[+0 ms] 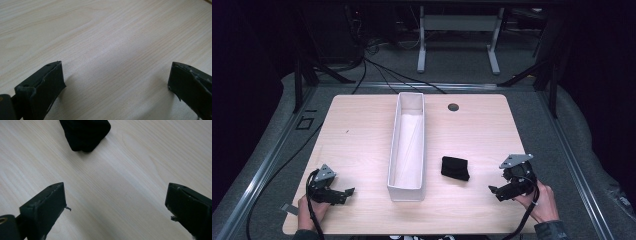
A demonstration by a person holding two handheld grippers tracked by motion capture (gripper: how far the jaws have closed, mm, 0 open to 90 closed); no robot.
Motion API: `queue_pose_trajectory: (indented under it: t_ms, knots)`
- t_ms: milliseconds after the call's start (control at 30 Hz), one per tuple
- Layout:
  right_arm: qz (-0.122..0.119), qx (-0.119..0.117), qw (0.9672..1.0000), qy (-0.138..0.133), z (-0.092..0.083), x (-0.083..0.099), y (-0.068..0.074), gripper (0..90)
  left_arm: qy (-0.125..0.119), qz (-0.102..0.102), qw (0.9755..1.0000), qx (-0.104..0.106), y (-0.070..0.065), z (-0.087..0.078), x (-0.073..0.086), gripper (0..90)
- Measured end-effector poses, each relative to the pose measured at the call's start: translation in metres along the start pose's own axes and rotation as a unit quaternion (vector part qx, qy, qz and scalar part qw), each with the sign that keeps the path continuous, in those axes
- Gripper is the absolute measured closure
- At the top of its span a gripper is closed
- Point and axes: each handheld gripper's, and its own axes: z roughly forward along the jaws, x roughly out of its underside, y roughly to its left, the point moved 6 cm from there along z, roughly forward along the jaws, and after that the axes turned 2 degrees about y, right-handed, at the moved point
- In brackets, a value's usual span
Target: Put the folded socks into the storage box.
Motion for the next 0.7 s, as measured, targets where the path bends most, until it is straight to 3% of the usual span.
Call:
queue_pose_trajectory:
  t_ms: [400, 700]
  knots:
    - [-0.056, -0.005, 0.998, 0.029, 0.001, -0.03, 0.007, 2.7, -0.001, -0.002, 1.0, -0.001, 0.0, 0.0, 0.0, 0.4]
    - [-0.084, -0.013, 0.9954, 0.044, 0.004, -0.049, 0.01, 1.9, -0.001, -0.002, 1.0, -0.002, 0.0, 0.0, 0.0, 0.4]
